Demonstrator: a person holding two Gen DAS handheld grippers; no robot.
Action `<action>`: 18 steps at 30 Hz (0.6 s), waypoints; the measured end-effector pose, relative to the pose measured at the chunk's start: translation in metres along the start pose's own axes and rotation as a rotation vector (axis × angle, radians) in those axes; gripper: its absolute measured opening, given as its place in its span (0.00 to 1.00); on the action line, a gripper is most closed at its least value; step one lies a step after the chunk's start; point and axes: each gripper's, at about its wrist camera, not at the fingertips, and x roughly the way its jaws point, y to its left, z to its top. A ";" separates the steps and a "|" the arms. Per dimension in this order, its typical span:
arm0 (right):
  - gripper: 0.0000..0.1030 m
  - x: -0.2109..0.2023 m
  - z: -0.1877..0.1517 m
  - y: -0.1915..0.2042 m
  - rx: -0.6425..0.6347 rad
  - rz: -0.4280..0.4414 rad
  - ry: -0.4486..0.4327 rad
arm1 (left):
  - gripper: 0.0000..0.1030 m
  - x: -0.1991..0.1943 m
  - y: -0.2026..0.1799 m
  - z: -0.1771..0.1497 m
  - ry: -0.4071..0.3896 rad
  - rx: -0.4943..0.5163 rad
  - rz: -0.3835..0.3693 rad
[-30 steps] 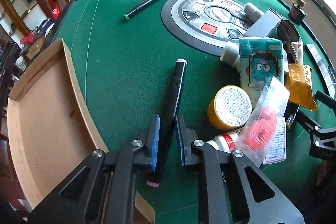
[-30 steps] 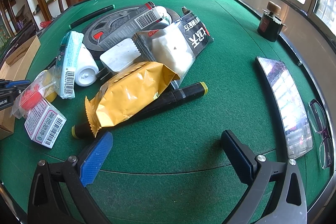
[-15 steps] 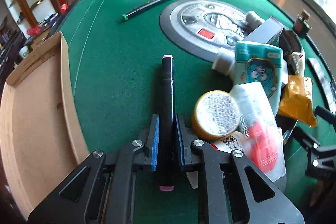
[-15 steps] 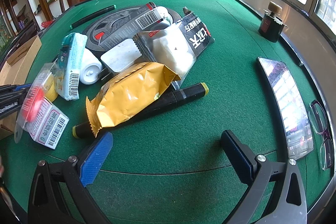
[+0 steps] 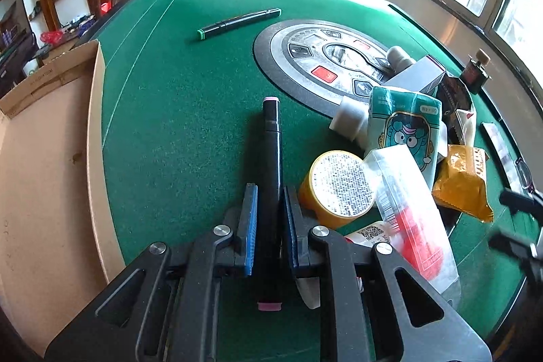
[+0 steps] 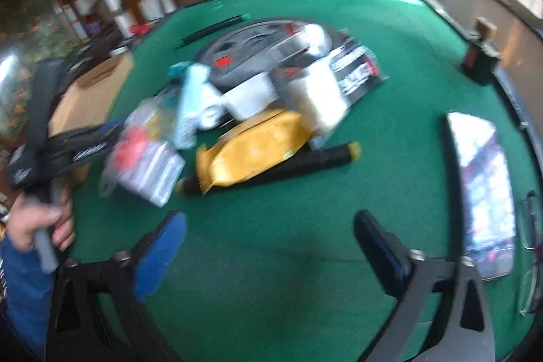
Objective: Organize objects
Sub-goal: 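Lift the pink-capped marker with the left tool while the right tool grasps the yellow-capped black marker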
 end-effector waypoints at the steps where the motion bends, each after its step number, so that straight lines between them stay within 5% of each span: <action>1: 0.71 0.003 0.004 -0.001 0.026 0.016 0.006 | 0.13 0.000 0.001 0.000 -0.001 -0.002 -0.003; 3: 0.60 0.012 0.016 -0.006 0.069 0.038 0.034 | 0.13 0.000 0.002 -0.001 -0.003 -0.004 -0.007; 18: 0.60 0.022 0.041 -0.038 0.378 0.301 0.068 | 0.13 -0.002 0.001 -0.003 -0.009 0.003 -0.003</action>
